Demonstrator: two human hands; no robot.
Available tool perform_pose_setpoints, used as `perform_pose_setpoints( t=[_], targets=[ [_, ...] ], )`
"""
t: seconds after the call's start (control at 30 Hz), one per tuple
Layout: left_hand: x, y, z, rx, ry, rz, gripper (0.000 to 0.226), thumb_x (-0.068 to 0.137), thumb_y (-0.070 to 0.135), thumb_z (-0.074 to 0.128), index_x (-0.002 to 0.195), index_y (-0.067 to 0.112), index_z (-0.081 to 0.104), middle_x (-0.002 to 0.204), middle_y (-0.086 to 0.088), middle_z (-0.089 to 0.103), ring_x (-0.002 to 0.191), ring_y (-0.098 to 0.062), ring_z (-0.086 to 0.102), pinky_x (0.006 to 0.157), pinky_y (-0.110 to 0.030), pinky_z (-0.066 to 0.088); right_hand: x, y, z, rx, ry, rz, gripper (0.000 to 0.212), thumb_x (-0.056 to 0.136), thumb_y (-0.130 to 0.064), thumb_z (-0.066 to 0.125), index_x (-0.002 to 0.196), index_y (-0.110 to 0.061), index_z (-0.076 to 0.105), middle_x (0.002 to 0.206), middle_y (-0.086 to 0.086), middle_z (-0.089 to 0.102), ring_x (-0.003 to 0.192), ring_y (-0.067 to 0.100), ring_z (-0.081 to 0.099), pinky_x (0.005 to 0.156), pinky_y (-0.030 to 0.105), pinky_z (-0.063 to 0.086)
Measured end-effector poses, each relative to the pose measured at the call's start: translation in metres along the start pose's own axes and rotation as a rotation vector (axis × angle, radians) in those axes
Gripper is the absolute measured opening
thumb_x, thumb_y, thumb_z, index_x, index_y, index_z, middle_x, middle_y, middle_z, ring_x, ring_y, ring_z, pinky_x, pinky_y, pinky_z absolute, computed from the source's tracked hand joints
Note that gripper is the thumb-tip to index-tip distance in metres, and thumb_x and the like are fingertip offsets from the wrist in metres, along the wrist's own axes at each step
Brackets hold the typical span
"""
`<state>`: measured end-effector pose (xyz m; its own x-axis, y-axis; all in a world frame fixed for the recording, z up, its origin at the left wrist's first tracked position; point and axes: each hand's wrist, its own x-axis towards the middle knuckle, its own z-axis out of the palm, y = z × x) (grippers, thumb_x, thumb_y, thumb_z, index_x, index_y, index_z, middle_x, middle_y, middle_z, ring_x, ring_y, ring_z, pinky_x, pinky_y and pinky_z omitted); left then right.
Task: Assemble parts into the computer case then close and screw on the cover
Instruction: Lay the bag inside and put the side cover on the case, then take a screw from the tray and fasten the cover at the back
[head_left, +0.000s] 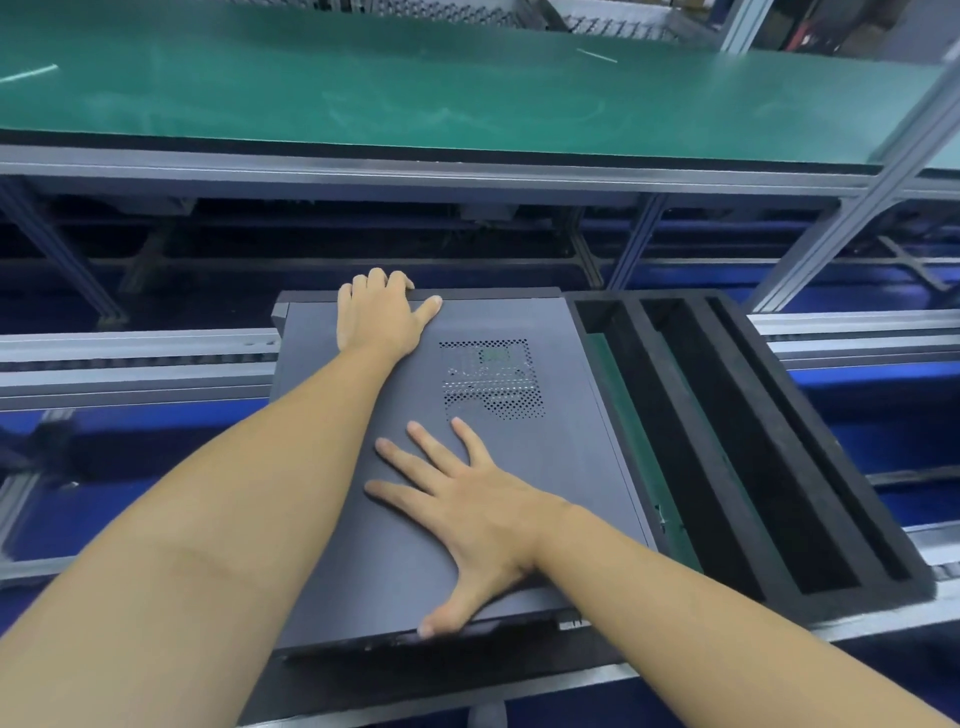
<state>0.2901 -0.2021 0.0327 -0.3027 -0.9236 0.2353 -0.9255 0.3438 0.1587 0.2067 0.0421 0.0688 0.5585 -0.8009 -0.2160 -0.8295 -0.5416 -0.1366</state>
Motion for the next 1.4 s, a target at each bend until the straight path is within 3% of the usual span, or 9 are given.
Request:
perform_pose_setpoints(
  t=[0.13,0.3,0.57,0.73,0.83,0.93,1.07,1.2,1.4],
  targets=[
    [-0.009,0.006,-0.005,-0.073,-0.007,-0.02,0.052,0.101,0.05,0.035,0.138,0.019,0.054,0.139,-0.009,0.052,0.126,-0.027,0.046,0.109,-0.04,0.033,0.0,0.002,0.005,0.001,0.012,-0.008,0.131,0.063,-0.088,0.066,0.162,-0.022,0.01,0.171,0.007,-0.006,0.155,0.035,-0.014,0.117,0.069,-0.009],
    [-0.04,0.005,-0.009,0.016,-0.191,0.078,0.063,0.101,0.05,0.017,0.157,0.023,0.017,0.166,0.002,0.01,0.152,-0.019,0.005,0.122,-0.045,0.007,0.001,0.004,0.009,0.016,0.031,-0.002,0.126,0.064,-0.092,0.057,0.161,-0.027,0.01,0.171,0.003,-0.006,0.156,0.032,-0.014,0.119,0.065,-0.011],
    [-0.094,-0.011,-0.035,-0.053,-0.258,0.116,0.06,0.103,0.048,0.025,0.157,0.022,0.02,0.165,0.005,0.01,0.152,-0.018,0.005,0.122,-0.045,0.007,-0.003,-0.005,0.008,0.095,0.041,0.066,0.115,0.071,-0.087,0.059,0.161,-0.033,0.012,0.171,-0.003,-0.008,0.156,0.023,-0.014,0.121,0.054,-0.017],
    [-0.133,-0.02,-0.047,-0.152,-0.253,0.137,0.053,0.103,0.042,0.033,0.152,0.022,0.033,0.163,0.005,0.02,0.151,-0.015,0.012,0.121,-0.044,0.009,-0.025,-0.015,0.008,0.413,0.281,0.244,0.062,0.091,-0.048,0.07,0.144,-0.022,0.052,0.156,0.001,0.039,0.145,0.022,0.028,0.123,0.047,0.016],
    [-0.155,-0.014,-0.056,-0.282,-0.2,0.165,0.041,0.102,0.036,0.039,0.139,0.024,0.051,0.154,0.006,0.039,0.145,-0.012,0.028,0.116,-0.042,0.018,-0.042,-0.013,0.007,0.491,0.45,0.387,0.028,0.097,-0.016,0.063,0.125,-0.013,0.063,0.121,0.004,0.059,0.108,0.015,0.049,0.103,0.033,0.039],
    [-0.177,0.002,-0.067,-0.38,-0.146,0.223,0.03,0.101,0.032,0.041,0.123,0.025,0.061,0.134,0.007,0.058,0.127,-0.013,0.047,0.103,-0.038,0.028,-0.058,-0.014,0.005,0.595,0.511,0.518,0.022,0.099,-0.004,0.053,0.114,-0.015,0.064,0.105,0.003,0.06,0.076,0.002,0.05,0.082,0.024,0.04],
    [-0.212,0.016,-0.087,-0.527,-0.077,0.192,0.022,0.1,0.03,0.045,0.103,0.022,0.065,0.095,0.008,0.068,0.095,-0.02,0.06,0.081,-0.036,0.046,-0.067,-0.026,0.011,0.647,0.467,0.501,0.024,0.096,-0.004,0.053,0.1,-0.026,0.061,0.1,0.0,0.063,0.072,0.006,0.051,0.073,0.023,0.043],
    [-0.241,0.001,-0.105,-0.588,-0.008,-0.036,0.027,0.096,0.039,0.044,0.083,0.022,0.061,0.062,0.004,0.055,0.066,-0.026,0.052,0.058,-0.036,0.042,-0.044,-0.055,0.006,0.694,0.408,0.373,0.029,0.089,-0.003,0.053,0.096,-0.031,0.059,0.09,-0.004,0.06,0.069,0.005,0.05,0.065,0.012,0.039],
    [-0.305,-0.07,-0.129,-0.667,0.092,-0.454,0.04,0.084,0.054,0.037,0.078,0.025,0.064,0.071,0.001,0.064,0.078,-0.029,0.059,0.073,-0.043,0.051,0.025,-0.135,-0.003,0.668,0.281,0.046,0.024,0.085,0.008,0.047,0.096,-0.005,0.063,0.095,0.007,0.063,0.087,0.026,0.055,0.077,0.033,0.045]
  ],
)
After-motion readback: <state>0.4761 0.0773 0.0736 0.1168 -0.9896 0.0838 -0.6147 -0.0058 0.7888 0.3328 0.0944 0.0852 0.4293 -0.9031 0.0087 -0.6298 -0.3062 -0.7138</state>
